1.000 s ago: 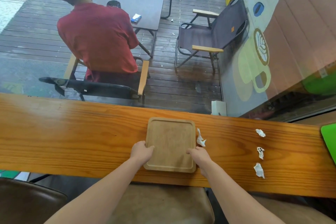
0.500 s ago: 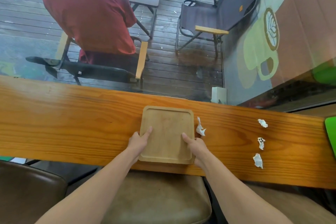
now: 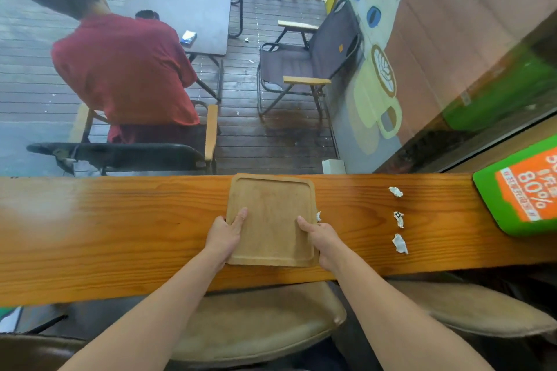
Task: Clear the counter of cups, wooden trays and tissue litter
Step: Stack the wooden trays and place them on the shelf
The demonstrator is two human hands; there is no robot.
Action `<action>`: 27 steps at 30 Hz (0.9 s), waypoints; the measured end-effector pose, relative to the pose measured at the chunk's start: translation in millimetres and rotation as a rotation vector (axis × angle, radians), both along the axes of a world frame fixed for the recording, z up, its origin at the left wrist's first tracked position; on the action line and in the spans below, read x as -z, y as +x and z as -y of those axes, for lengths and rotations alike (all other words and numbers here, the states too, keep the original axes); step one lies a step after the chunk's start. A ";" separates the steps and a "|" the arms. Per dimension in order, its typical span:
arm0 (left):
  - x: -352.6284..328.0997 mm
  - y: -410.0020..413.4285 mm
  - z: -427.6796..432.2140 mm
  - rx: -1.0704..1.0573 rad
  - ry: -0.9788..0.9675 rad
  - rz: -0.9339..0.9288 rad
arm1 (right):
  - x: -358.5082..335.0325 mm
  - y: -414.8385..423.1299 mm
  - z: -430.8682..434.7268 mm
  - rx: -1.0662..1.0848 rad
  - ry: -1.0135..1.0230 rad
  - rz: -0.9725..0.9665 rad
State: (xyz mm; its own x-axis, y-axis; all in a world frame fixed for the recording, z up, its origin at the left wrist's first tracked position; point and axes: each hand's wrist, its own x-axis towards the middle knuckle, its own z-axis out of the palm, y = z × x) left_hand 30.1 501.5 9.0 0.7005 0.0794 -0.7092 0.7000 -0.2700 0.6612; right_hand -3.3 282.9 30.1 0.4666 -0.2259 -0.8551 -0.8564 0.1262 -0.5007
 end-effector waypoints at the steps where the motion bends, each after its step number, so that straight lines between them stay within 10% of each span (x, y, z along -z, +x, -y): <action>1: -7.0 -0.8 2.3 0.018 -0.007 0.013 | -6.4 -4.3 3.3 0.008 -0.003 0.016; 17: -128.6 -89.3 191.9 0.387 -0.042 0.278 | -118.8 -187.6 153.2 0.397 -0.158 0.435; 27: -153.8 -262.3 376.6 0.821 -0.192 0.166 | -139.9 -426.7 260.1 0.834 -0.500 0.323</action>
State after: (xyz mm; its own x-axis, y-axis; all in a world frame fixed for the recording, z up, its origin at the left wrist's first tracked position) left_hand -232.2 124.9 162.8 0.5792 -0.6089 -0.5420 0.2221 -0.5219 0.8236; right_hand -430.0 22.8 170.0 0.1892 -0.8800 -0.4356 -0.4069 0.3335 -0.8504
